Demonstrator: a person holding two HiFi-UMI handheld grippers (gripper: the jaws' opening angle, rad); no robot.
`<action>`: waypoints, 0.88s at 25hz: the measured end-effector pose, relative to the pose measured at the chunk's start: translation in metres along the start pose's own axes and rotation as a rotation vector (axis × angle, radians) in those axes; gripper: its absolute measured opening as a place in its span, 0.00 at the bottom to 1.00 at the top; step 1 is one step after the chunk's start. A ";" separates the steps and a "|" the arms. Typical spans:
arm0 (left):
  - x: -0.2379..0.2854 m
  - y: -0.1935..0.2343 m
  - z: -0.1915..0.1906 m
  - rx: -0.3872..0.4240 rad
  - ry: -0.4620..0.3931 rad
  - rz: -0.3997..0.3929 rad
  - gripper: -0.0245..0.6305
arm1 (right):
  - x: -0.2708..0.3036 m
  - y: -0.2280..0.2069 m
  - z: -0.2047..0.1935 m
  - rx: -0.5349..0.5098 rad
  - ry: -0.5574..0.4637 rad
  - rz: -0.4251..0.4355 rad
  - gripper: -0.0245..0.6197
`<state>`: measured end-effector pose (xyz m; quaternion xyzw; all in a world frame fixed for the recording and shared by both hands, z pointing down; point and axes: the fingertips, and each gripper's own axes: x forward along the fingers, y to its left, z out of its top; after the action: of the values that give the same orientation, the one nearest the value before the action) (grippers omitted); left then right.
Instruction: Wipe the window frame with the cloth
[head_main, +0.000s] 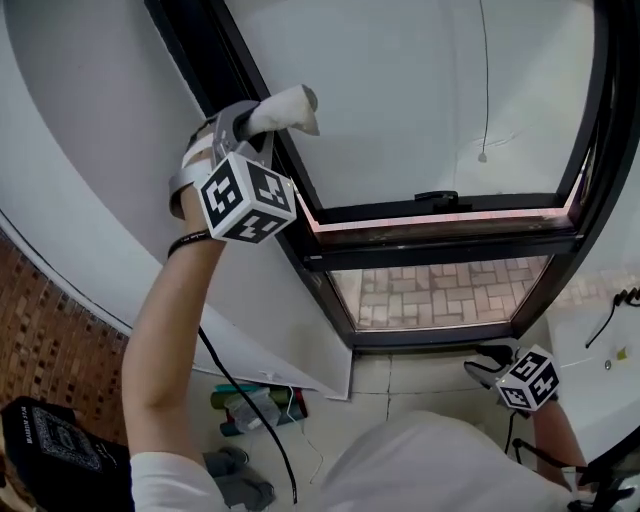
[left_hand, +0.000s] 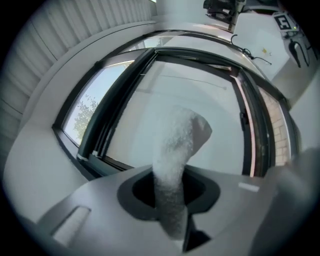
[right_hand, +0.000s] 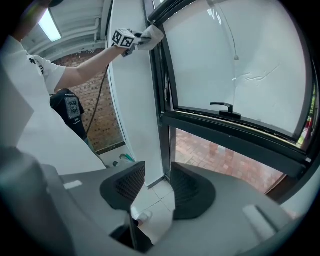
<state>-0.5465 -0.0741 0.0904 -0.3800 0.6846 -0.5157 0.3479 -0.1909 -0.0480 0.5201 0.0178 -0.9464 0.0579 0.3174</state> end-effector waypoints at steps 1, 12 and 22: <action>0.000 -0.026 -0.001 -0.001 -0.005 -0.024 0.19 | 0.000 0.000 0.001 -0.001 0.002 0.001 0.29; 0.020 -0.255 -0.043 0.026 -0.007 -0.144 0.19 | -0.001 0.003 -0.021 0.033 0.068 -0.007 0.29; 0.044 -0.349 -0.069 -0.080 0.032 -0.199 0.19 | -0.007 0.013 -0.035 0.037 0.134 -0.018 0.29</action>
<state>-0.5707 -0.1448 0.4412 -0.4513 0.6691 -0.5259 0.2685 -0.1652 -0.0307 0.5423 0.0285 -0.9215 0.0735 0.3803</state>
